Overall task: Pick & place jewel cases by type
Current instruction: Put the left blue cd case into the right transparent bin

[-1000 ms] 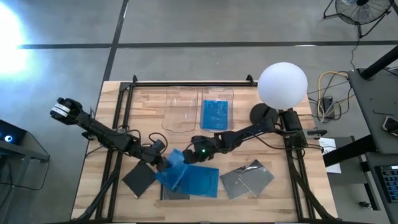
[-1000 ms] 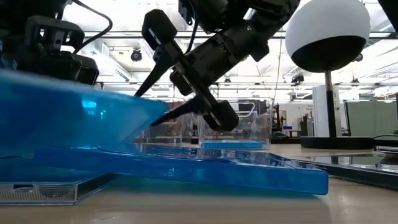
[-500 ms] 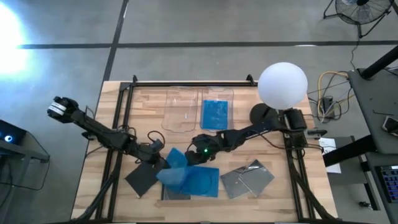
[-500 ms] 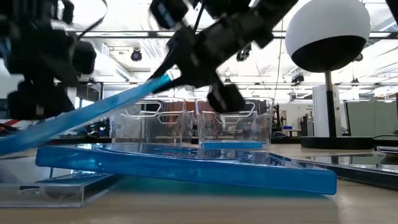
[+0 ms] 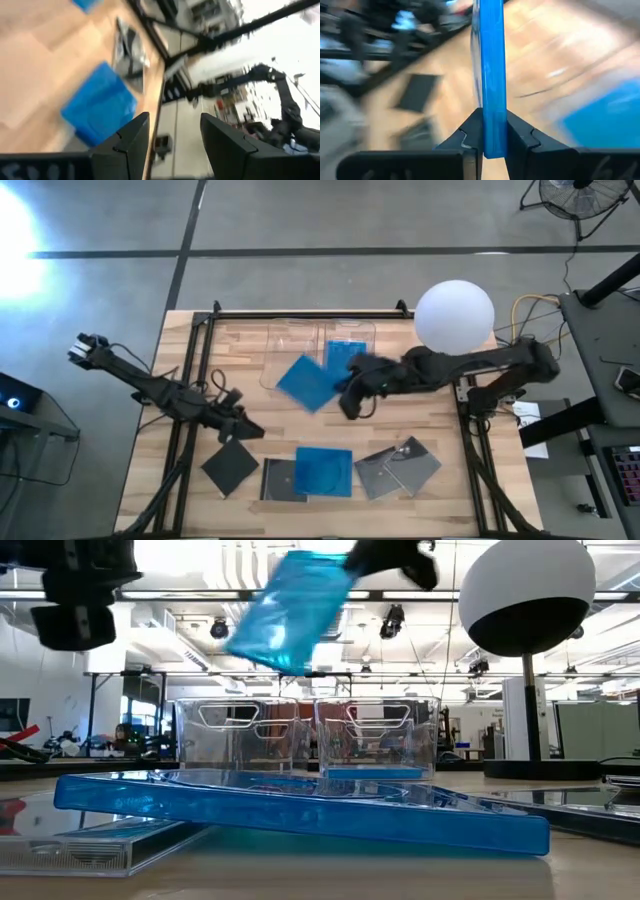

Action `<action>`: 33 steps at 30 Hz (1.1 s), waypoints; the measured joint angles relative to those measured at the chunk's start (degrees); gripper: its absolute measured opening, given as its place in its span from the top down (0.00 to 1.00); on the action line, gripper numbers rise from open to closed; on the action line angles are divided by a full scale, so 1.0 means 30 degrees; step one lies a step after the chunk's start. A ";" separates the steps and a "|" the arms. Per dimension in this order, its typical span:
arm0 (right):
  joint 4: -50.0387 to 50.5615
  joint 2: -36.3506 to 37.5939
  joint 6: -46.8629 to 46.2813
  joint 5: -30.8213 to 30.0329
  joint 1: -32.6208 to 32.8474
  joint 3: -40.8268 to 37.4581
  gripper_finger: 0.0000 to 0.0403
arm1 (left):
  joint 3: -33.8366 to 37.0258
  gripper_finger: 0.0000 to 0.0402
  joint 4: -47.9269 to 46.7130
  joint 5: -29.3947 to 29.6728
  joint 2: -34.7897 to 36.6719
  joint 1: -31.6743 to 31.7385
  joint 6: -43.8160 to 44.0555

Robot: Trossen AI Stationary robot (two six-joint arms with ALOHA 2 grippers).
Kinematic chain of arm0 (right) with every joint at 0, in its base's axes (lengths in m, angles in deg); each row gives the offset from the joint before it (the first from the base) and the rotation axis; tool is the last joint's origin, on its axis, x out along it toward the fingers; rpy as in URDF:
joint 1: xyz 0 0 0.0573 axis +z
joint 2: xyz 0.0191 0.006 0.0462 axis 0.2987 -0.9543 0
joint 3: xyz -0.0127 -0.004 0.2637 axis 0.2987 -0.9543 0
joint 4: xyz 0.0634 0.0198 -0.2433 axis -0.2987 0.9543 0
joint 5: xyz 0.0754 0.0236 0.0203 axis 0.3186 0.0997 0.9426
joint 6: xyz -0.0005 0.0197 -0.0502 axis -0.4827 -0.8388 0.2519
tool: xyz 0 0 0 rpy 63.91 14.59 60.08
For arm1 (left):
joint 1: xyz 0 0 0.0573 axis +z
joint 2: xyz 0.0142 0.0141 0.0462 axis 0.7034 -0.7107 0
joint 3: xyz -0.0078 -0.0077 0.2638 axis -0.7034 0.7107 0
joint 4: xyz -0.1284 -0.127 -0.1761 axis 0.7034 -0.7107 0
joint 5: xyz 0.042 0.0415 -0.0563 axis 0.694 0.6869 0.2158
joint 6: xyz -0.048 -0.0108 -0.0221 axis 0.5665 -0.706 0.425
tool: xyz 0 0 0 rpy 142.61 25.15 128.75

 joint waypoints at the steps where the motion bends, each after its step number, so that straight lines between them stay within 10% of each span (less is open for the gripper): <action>1: 0.1088 0.0293 0.0861 -0.1158 -0.0074 0.0290 0.89 | 0.0000 0.60 -0.0004 0.0514 0.0130 0.0008 -0.0183; 10: 0.6879 0.0193 0.6256 -0.2488 -0.2360 0.1483 0.89 | 0.0022 0.60 -0.0049 0.1892 -0.0324 0.0015 0.0069; 24: 0.9392 -0.0332 1.0888 0.1279 -0.4752 0.1817 0.89 | 0.0029 0.60 -0.0094 0.3594 -0.1606 0.0015 0.1550; 33: 1.0640 -0.0420 1.1676 0.7504 -0.5439 0.1768 0.89 | 0.0036 0.60 -0.0094 0.5208 -0.1831 0.0030 0.1652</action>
